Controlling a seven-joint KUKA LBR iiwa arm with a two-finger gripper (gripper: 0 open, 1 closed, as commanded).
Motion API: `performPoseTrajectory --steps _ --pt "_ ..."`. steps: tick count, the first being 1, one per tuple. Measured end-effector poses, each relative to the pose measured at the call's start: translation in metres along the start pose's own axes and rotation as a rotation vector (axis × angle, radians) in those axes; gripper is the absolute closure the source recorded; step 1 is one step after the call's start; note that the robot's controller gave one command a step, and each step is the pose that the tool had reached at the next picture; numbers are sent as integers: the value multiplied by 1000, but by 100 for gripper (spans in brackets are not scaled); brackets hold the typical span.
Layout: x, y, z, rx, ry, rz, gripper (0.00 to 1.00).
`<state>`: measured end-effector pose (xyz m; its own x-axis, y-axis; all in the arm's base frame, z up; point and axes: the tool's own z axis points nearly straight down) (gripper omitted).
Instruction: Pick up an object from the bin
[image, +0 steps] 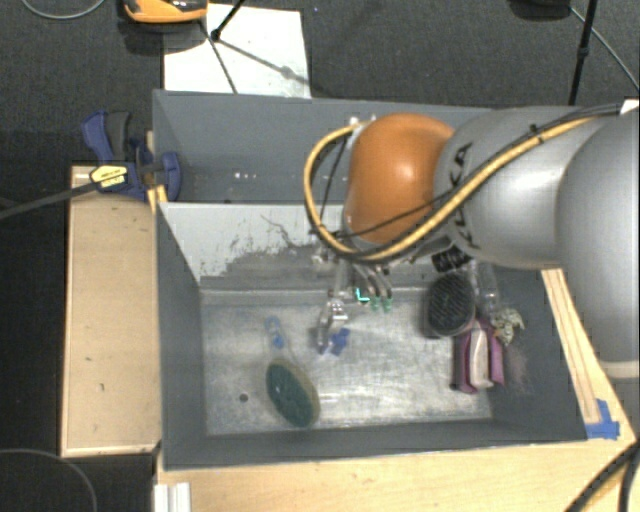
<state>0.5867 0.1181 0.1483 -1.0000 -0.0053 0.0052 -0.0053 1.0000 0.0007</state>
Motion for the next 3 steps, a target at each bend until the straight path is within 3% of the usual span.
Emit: performPoseTrajectory --steps 1,2,3 --pt "9 -58 76 -4 -12 153 0" --pt "14 -28 47 -1 -12 -110 0" --pt "12 -53 48 1 -9 -150 0"
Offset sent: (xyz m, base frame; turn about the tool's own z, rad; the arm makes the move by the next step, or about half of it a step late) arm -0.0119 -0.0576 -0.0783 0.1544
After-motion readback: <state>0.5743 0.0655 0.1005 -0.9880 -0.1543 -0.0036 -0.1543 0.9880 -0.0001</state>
